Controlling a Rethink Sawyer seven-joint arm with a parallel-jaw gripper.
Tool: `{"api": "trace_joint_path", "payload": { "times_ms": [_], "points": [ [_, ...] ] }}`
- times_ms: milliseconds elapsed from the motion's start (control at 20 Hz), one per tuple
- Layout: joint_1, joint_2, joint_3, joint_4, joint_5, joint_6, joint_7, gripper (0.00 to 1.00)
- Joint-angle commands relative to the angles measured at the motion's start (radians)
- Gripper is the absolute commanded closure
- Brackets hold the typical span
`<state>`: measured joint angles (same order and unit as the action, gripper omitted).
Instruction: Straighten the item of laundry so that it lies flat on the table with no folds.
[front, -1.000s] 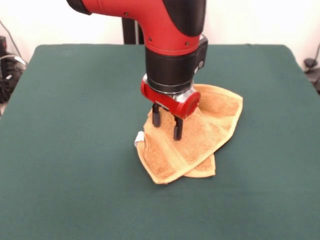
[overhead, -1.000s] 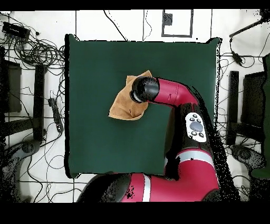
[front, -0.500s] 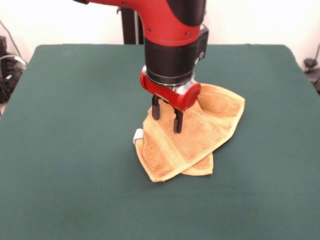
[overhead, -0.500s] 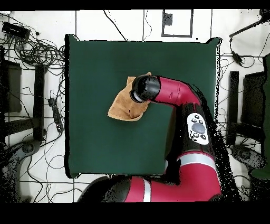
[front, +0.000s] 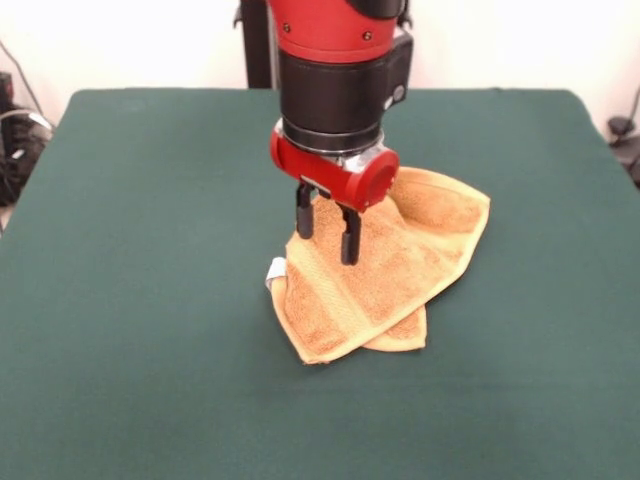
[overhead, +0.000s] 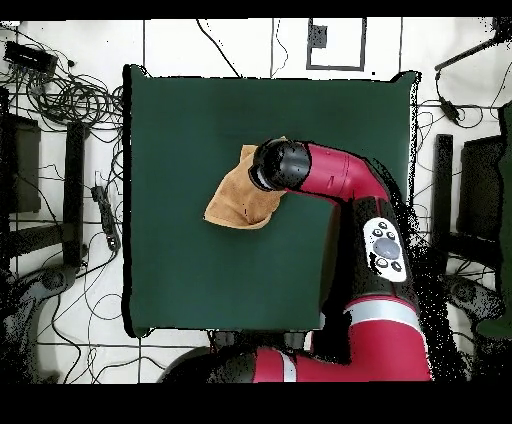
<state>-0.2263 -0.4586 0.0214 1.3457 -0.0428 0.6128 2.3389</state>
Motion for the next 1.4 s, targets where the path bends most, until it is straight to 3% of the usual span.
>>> {"api": "trace_joint_path", "payload": {
  "times_ms": [50, 250, 850, 1400],
  "points": [
    [0.026, 0.014, 0.111, 0.136, -0.049, -0.072, -0.038, 0.0],
    [0.054, 0.015, 0.084, 0.144, -0.085, -0.172, -0.01, 0.0],
    [0.007, 0.002, 0.117, 0.215, -0.096, -0.237, 0.002, 0.0],
    [-0.027, -0.025, 0.126, 0.243, -0.1, -0.151, -0.043, 0.0]
  ]
}}
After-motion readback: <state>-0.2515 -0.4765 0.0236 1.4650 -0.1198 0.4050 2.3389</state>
